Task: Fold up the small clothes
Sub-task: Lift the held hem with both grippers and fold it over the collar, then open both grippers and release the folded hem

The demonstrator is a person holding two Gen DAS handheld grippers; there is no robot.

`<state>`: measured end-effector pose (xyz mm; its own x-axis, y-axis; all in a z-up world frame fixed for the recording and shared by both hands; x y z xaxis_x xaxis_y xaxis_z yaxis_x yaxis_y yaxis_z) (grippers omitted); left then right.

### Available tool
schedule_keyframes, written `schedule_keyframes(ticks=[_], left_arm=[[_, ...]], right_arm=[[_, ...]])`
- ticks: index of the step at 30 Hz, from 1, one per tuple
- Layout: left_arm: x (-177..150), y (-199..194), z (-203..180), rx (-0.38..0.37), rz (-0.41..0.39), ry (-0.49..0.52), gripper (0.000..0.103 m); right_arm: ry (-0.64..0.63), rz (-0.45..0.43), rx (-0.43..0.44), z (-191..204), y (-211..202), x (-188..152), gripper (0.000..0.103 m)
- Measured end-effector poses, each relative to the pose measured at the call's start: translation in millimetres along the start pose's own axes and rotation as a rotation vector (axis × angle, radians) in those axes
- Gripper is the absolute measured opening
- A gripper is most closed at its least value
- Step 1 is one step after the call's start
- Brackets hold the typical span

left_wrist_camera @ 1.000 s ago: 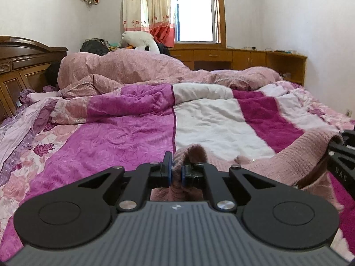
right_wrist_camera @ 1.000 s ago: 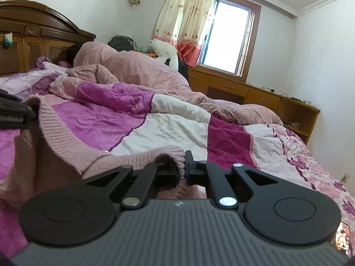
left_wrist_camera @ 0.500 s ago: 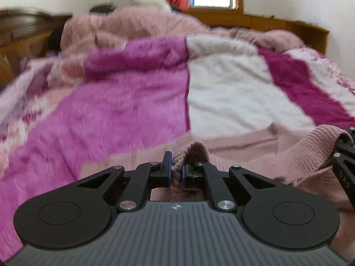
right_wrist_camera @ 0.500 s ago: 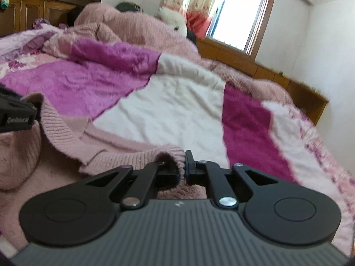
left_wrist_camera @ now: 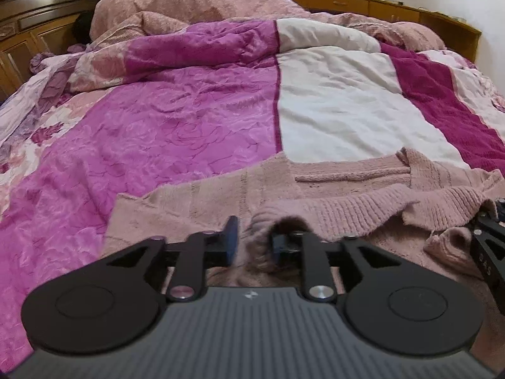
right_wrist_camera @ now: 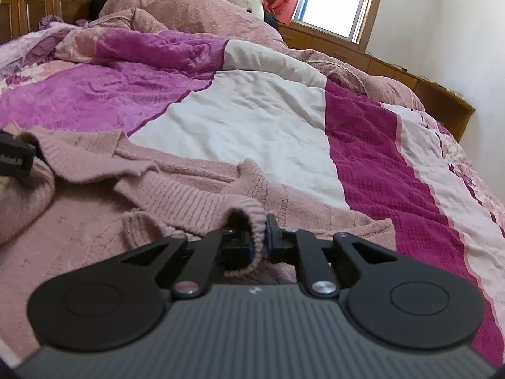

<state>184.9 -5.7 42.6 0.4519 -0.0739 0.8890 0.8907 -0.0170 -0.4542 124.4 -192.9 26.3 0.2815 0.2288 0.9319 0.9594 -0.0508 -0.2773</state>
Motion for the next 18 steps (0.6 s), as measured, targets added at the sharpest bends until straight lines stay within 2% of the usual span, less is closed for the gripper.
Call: schedule_keyframes(ticks=[1,3,5,18], left_arm=[[1.4,-4.6,1.5,0.008,0.003,-0.002,0.042],[3.1,-13.1,4.9,0.006,0.002,-0.009,0.044],[3.7,-22.1,8.0,-0.003,0.002,-0.015,0.045],[4.4,-79.8,14.0,-0.003,-0.007,0.008,0.047]], right_arm=[[0.008,-0.005,0.001,-0.9,-3.6,1.1,0.021],[0.019,-0.031,0.002,-1.7,-15.0,2.4,0.04],[0.032,-0.05,-0.002,-1.3,-27.9,2.4,0.047],[0.086,-0.096,0.003,-1.9,-79.7,11.4,0.047]])
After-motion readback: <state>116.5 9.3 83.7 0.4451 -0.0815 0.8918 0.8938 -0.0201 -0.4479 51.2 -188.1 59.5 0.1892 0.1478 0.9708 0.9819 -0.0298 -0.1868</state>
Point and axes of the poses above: each gripper's, at about its wrist camera, not at the fingertips, and y roughly the way its jaws point, z to its left, x to its top, the point moved 1 cm from there along y, roughly the way its jaws point, and after that the axes turned 13 degrees about -z, right-handed, at the moved point
